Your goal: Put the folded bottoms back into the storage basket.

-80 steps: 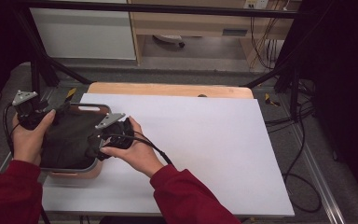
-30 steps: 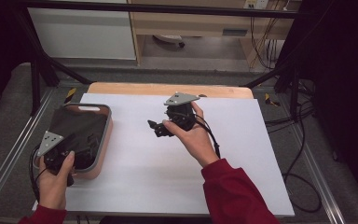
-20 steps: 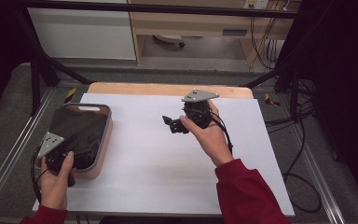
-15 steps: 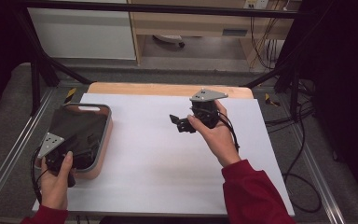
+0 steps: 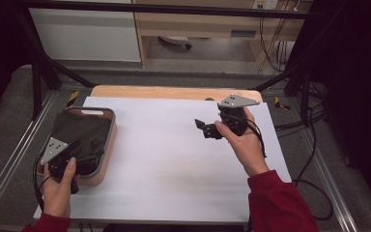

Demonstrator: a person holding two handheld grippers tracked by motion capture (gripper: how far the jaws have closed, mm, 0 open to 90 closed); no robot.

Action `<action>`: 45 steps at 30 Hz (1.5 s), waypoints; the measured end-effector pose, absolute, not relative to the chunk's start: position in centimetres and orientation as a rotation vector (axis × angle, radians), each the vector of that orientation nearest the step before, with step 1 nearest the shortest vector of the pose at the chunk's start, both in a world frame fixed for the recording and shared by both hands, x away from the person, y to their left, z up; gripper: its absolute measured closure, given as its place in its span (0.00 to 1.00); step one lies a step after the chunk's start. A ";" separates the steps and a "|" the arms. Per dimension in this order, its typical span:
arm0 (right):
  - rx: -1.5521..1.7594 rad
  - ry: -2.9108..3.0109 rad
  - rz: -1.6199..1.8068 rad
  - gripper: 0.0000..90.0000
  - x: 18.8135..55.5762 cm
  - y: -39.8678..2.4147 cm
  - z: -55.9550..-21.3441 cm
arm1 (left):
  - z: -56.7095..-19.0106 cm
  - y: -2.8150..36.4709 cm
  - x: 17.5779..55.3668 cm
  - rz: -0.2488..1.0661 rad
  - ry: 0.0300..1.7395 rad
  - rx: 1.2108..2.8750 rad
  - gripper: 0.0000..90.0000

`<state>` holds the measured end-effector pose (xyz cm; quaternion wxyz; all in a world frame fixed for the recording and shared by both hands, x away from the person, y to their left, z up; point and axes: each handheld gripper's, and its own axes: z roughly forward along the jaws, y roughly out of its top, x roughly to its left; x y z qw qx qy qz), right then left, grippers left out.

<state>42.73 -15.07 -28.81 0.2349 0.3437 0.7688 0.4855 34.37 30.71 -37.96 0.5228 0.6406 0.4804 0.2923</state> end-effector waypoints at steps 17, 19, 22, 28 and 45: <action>1.011 2.053 1.359 0.05 41.3 -19.3 -29.5 | -38.1 30.9 34.4 0.698 1.163 1.541 0.05; 1.022 2.040 1.364 0.04 41.0 -19.8 -29.7 | -38.2 30.8 34.4 0.696 1.163 1.540 0.05; 1.038 2.026 1.368 0.04 40.6 -20.7 -30.1 | -38.2 30.9 34.5 0.693 1.165 1.542 0.05; 1.072 1.995 1.370 0.05 39.9 -22.6 -31.3 | -38.2 30.9 34.5 0.693 1.167 1.541 0.05; 1.179 1.927 1.363 0.06 37.4 -26.5 -35.8 | -38.4 30.9 34.4 0.694 1.169 1.542 0.05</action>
